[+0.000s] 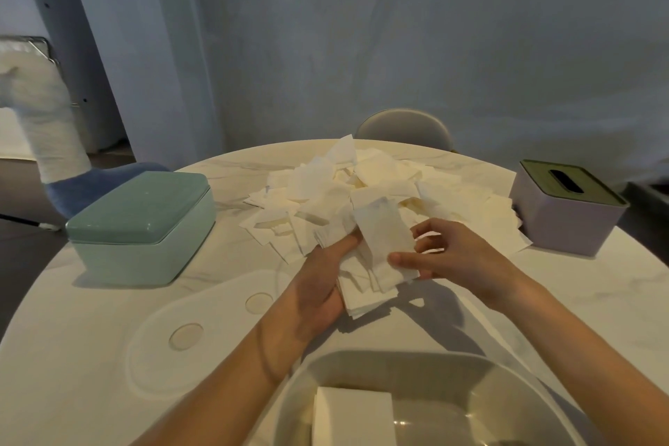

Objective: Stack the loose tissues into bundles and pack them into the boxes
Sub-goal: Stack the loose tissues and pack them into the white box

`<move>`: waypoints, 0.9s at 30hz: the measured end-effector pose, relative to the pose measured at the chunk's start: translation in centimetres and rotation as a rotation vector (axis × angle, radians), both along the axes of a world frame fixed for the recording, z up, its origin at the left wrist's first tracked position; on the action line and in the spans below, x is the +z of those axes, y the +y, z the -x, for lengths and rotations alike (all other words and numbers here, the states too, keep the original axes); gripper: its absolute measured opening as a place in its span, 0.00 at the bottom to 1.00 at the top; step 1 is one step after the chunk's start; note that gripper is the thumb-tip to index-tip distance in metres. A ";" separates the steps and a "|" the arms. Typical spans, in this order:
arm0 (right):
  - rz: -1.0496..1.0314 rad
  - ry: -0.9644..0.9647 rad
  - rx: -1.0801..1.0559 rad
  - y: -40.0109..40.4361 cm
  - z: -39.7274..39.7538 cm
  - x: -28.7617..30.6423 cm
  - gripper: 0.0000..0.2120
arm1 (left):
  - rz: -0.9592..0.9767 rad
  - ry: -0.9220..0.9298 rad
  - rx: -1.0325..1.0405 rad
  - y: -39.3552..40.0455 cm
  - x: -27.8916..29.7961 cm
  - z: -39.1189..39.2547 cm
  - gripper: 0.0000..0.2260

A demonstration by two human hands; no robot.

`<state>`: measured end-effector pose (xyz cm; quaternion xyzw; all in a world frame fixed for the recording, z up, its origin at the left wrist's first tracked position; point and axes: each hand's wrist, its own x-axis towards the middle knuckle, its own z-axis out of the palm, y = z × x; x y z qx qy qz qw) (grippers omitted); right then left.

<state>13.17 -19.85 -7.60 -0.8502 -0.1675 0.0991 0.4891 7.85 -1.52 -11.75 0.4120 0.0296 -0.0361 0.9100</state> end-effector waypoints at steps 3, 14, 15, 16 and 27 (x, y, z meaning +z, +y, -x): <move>0.043 -0.016 -0.023 -0.5 -0.4 0.4 0.19 | 0.021 0.041 0.059 0.4 0.3 0.0 0.22; -0.306 -0.101 0.078 -1.7 -0.1 2.5 0.07 | 0.147 0.083 0.128 1.0 1.3 0.9 0.16; -0.379 -0.082 0.104 -1.8 0.1 2.7 0.08 | 0.146 0.095 0.120 1.0 1.2 0.9 0.16; -0.462 -0.050 0.131 -1.8 0.2 2.8 0.09 | 0.141 0.102 0.103 1.0 1.1 0.9 0.16; -0.371 -0.090 0.421 -0.8 1.0 1.9 0.09 | -0.712 -0.237 0.203 0.4 -0.2 0.2 0.12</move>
